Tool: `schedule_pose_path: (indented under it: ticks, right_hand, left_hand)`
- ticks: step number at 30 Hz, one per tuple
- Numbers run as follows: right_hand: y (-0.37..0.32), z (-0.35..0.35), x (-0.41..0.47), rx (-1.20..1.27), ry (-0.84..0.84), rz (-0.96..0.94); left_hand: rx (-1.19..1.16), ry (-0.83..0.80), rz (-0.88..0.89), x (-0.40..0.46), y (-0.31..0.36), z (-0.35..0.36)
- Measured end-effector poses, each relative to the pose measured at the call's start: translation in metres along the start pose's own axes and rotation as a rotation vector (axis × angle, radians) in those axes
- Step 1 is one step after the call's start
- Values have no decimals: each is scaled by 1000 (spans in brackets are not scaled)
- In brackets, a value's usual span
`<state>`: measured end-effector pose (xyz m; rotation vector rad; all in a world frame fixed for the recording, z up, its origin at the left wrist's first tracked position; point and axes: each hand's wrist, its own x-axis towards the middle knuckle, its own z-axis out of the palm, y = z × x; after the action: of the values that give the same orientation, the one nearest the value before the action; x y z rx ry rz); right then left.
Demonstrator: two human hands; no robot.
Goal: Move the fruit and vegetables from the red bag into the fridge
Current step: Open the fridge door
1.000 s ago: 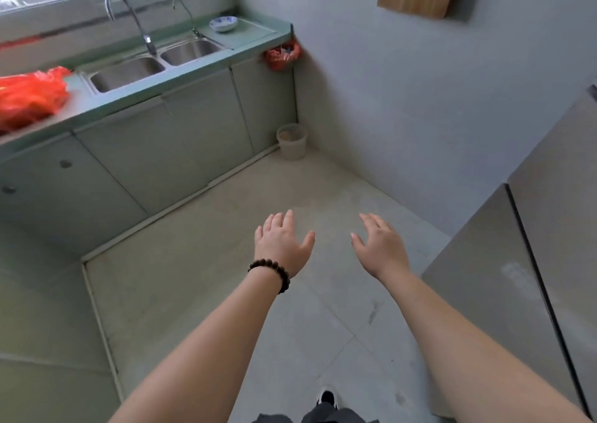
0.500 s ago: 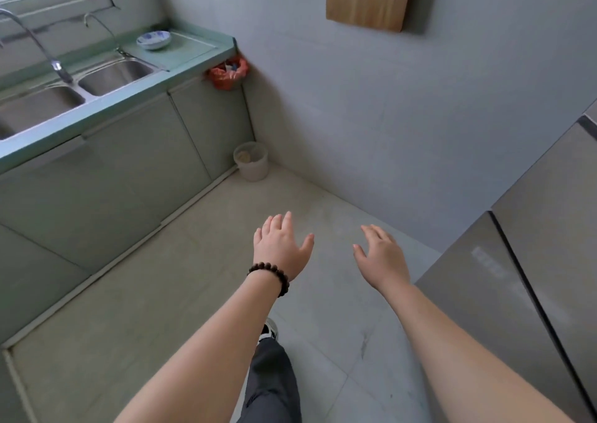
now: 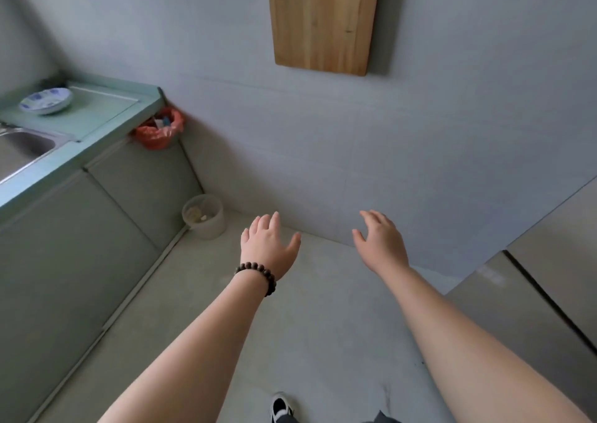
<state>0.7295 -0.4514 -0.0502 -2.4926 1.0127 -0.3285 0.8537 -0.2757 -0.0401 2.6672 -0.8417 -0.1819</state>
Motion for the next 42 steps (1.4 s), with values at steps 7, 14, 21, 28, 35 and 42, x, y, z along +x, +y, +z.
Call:
schedule_pose_path:
  ticks: [7, 14, 21, 28, 35, 42]
  right_hand:
    - [1, 3, 43, -21, 37, 118]
    - [41, -12, 88, -18, 161, 276]
    - [97, -43, 148, 67, 337, 525]
    - [129, -103, 195, 60, 508, 629]
    - [142, -149, 194, -55, 690, 702]
    - [140, -190, 172, -521, 790, 716]
  left_hand:
    - [-13, -53, 163, 84, 19, -3]
    - [21, -151, 375, 162, 79, 23]
    - [39, -219, 650, 245, 178, 43]
    - [25, -231, 881, 308, 289, 34]
    - [-61, -236, 1119, 313, 367, 36]
    - [-124, -342, 1367, 306, 417, 49]
